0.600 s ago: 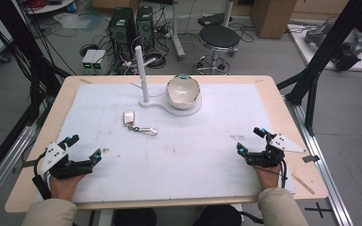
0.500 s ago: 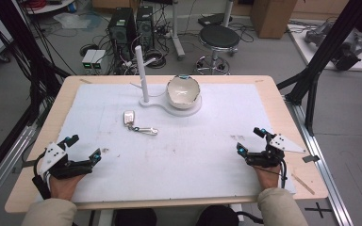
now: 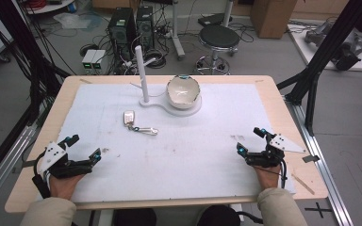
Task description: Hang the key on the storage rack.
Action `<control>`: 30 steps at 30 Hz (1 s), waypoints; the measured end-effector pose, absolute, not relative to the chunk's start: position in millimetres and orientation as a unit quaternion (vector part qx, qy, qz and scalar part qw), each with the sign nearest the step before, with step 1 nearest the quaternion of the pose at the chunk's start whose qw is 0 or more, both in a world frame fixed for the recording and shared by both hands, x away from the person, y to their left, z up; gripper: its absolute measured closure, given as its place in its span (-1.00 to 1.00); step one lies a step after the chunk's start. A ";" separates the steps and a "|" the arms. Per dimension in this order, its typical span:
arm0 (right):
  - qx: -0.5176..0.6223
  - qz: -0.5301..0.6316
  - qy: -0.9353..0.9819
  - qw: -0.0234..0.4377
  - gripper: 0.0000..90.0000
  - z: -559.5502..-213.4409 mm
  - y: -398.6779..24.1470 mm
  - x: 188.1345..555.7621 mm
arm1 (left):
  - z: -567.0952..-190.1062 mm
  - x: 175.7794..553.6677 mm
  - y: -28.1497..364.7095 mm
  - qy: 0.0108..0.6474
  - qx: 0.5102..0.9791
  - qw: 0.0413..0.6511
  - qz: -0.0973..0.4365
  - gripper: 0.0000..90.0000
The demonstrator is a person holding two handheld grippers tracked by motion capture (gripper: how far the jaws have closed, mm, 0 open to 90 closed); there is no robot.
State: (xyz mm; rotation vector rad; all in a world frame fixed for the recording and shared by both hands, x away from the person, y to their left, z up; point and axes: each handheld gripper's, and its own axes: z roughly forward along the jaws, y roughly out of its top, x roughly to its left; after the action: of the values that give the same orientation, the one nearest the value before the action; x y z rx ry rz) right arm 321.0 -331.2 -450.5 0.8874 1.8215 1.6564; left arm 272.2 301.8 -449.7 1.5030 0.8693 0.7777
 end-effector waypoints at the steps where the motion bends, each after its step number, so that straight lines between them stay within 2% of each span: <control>1: 0.327 0.610 0.673 0.261 -0.99 -450.4 -331.2 321.0 | -449.7 272.8 302.4 0.369 0.644 0.584 0.328 -0.96; 6: 0.328 0.609 0.674 0.260 -0.99 -450.3 -330.9 321.1 | -446.5 278.1 308.1 0.367 0.662 0.580 0.301 -0.96; 12: 0.328 0.609 0.674 0.260 -0.99 -450.3 -331.1 321.1 | -418.0 294.4 316.1 0.347 0.686 0.575 0.280 -0.96; 15: 0.327 0.610 0.673 0.261 -0.99 -450.3 -331.1 321.4 | -396.8 308.2 315.1 0.322 0.712 0.563 0.271 -0.96; 16: 0.328 0.610 0.673 0.260 -0.99 -450.3 -331.0 321.1 | -381.2 320.4 312.0 0.302 0.734 0.550 0.262 -0.96; 24: 0.327 0.609 0.673 0.261 -0.99 -450.3 -331.0 321.1 | -338.7 359.5 292.8 0.239 0.803 0.497 0.227 -0.96; 30: 0.326 0.610 0.673 0.261 -0.99 -450.4 -331.2 321.4 | -316.1 384.4 277.2 0.198 0.838 0.469 0.196 -0.96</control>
State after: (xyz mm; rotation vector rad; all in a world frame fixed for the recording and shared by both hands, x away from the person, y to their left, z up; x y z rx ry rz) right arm 321.4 -331.2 -450.4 0.8838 1.8218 1.6526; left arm 384.4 277.2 -316.1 2.0535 0.4855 0.4814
